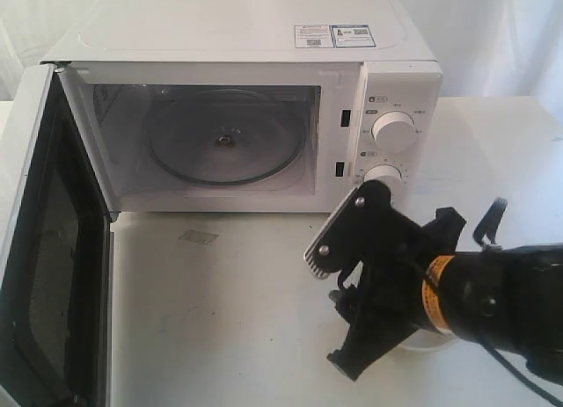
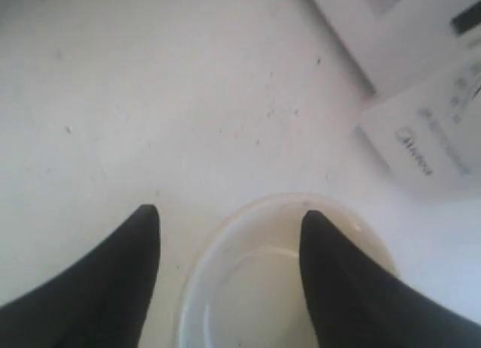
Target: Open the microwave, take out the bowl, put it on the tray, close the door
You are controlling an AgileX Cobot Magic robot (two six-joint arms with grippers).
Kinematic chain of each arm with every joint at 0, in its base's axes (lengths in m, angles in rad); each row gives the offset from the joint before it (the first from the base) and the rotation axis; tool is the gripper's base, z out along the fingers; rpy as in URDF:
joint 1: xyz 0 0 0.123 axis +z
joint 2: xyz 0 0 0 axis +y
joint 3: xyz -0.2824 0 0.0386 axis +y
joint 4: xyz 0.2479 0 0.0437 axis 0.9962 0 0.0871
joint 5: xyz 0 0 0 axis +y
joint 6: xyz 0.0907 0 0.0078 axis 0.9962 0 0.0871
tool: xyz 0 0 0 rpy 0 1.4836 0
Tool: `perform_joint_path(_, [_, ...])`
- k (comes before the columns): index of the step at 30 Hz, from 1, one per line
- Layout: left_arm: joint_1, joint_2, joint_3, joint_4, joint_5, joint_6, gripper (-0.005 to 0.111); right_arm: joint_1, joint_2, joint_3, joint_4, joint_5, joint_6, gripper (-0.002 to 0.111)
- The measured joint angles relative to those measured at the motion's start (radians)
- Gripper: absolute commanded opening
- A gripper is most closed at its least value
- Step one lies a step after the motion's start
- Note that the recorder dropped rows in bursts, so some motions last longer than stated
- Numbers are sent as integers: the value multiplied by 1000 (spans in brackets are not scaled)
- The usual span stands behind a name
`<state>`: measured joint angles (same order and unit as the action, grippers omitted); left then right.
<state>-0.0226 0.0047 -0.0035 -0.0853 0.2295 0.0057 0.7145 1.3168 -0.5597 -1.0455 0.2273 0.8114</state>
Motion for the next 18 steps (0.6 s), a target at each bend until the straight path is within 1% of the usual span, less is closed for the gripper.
perform_joint_path(7, [0, 0, 0, 0, 0, 0, 0, 0, -216, 0, 87, -218, 0, 49])
perform_joint_path(10, [0, 0, 0, 0, 0, 0, 0, 0, -296, 4, 120, -327, 25, 44])
perform_joint_path(13, [0, 0, 0, 0, 0, 0, 0, 0, -372, 24, 126, -442, 60, 34])
perform_joint_path(16, [0, 0, 0, 0, 0, 0, 0, 0, -423, 59, 126, -517, 74, 19])
perform_joint_path(18, [0, 0, 0, 0, 0, 0, 0, 0, -442, 83, 126, -536, 77, 11])
